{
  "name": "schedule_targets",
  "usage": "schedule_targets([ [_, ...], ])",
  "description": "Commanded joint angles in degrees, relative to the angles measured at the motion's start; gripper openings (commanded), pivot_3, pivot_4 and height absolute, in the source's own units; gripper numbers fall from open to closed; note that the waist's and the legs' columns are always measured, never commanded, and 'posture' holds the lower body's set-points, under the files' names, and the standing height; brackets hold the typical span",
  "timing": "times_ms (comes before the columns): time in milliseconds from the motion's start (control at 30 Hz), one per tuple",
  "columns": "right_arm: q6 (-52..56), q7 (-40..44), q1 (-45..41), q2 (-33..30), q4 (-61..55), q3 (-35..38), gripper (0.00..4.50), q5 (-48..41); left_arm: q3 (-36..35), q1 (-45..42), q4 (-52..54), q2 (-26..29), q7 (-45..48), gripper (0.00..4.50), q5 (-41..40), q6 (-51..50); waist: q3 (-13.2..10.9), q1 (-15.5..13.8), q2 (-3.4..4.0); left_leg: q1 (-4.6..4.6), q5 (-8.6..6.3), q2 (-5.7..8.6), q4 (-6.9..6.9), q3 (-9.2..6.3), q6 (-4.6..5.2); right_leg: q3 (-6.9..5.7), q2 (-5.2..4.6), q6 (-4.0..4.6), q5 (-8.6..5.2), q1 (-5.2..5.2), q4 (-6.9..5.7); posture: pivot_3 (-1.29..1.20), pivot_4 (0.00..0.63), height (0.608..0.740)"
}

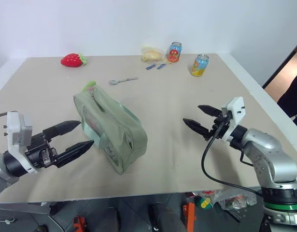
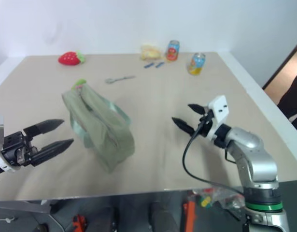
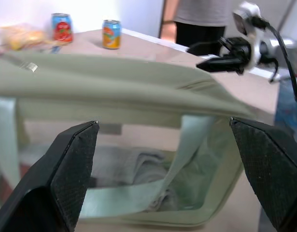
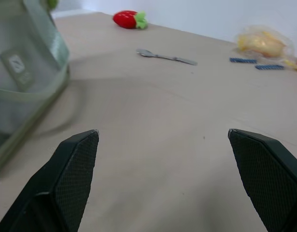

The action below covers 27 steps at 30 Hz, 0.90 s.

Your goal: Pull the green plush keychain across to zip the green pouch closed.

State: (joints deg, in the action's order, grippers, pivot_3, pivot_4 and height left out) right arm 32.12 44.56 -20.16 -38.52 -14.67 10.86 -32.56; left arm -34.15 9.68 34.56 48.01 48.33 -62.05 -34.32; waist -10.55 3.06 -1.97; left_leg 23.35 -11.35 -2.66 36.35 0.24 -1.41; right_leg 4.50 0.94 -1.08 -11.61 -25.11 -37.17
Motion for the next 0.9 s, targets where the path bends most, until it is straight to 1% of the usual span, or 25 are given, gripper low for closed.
schedule_targets([
  [33, 8.8, 1.02, -3.05, -3.29, -10.96, 3.39, 4.45, -12.1, -1.51, -0.15, 1.31, 1.51, 1.53, 4.5, -1.01, -0.27, -0.01, -0.01, 0.02, 0.0, 0.0, 0.0, -0.01, 0.01, 0.0, 0.0, 0.0, 0.0, 0.0, -0.01, 0.0, 0.0, 0.15, 0.74],
  [100, 12.46, -0.17, -2.5, -4.24, -15.81, 3.28, 4.45, -16.61, -1.11, -0.4, 1.24, 1.85, 1.81, 4.5, -0.81, -0.21, 0.01, -0.17, -0.02, 0.01, -0.01, -0.02, -0.03, -0.05, 0.0, -0.03, 0.02, 0.0, 0.0, -0.01, 0.0, 0.0, 0.15, 0.74],
  [133, 13.35, -1.05, -2.05, -4.39, -17.64, 2.66, 4.45, -17.42, -0.86, -0.75, 1.22, 1.84, 1.66, 4.5, -1.0, -0.32, 0.02, -0.25, -0.04, 0.02, -0.04, -0.04, -0.05, -0.08, -0.02, -0.07, 0.03, 0.0, 0.0, 0.0, 0.0, 0.0, 0.15, 0.74],
  [200, 14.74, -4.56, -1.27, -2.36, -20.34, 0.85, 4.45, -18.83, -0.13, -1.63, 1.36, 2.06, 1.61, 4.5, -1.23, -0.56, 0.03, -0.28, -0.04, 0.02, -0.1, -0.04, -0.05, -0.12, -0.04, -0.1, 0.03, 0.0, -0.01, 0.0, 0.0, 0.0, 0.15, 0.74],
  [267, 14.05, -6.97, -0.38, 0.44, -21.71, -3.38, 4.45, -16.69, 0.93, -2.81, 1.35, 2.77, 1.95, 4.5, -1.49, -1.13, 0.04, -0.28, -0.08, 0.03, -0.11, -0.04, -0.05, -0.11, -0.05, -0.11, 0.02, 0.0, -0.01, -0.01, 0.01, 0.0, 0.15, 0.74],
  [433, 13.43, -9.56, -0.91, 4.52, -20.73, -9.28, 4.45, -14.17, 2.63, -5.41, 0.51, 3.49, 1.95, 4.5, -0.57, -1.26, 0.01, -0.24, -0.03, 0.07, -0.1, -0.04, -0.01, 0.0, -0.05, -0.04, 0.01, 0.02, -0.02, -0.07, 0.01, 0.0, 0.15, 0.74],
  [700, 12.82, -7.98, -3.52, 6.94, -19.61, -14.77, 4.45, -12.71, 3.37, -6.15, 0.34, 3.34, 2.09, 4.5, -0.11, -1.45, 0.01, -0.22, -0.03, 0.07, -0.1, -0.06, -0.01, 0.01, -0.05, -0.04, 0.01, 0.02, -0.02, -0.08, 0.01, 0.0, 0.15, 0.74],
  [833, 12.1, -7.22, -5.41, 8.88, -16.55, -18.03, 4.45, -10.21, 3.5, -7.05, 0.51, 3.65, 1.75, 4.5, 0.13, -1.75, 0.01, -0.21, -0.03, 0.07, -0.1, -0.09, -0.02, -0.02, -0.05, -0.06, 0.06, 0.02, -0.02, -0.08, 0.01, 0.0, 0.15, 0.74],
  [900, 11.68, -6.8, -5.53, 9.25, -15.58, -18.85, 3.92, -9.17, 3.5, -7.79, 0.56, 3.41, 0.82, 4.5, -0.19, -2.0, 0.01, -0.23, -0.03, 0.07, -0.1, -0.09, -0.02, -0.03, -0.05, -0.07, 0.06, 0.02, -0.02, -0.08, 0.01, 0.0, 0.15, 0.74],
])
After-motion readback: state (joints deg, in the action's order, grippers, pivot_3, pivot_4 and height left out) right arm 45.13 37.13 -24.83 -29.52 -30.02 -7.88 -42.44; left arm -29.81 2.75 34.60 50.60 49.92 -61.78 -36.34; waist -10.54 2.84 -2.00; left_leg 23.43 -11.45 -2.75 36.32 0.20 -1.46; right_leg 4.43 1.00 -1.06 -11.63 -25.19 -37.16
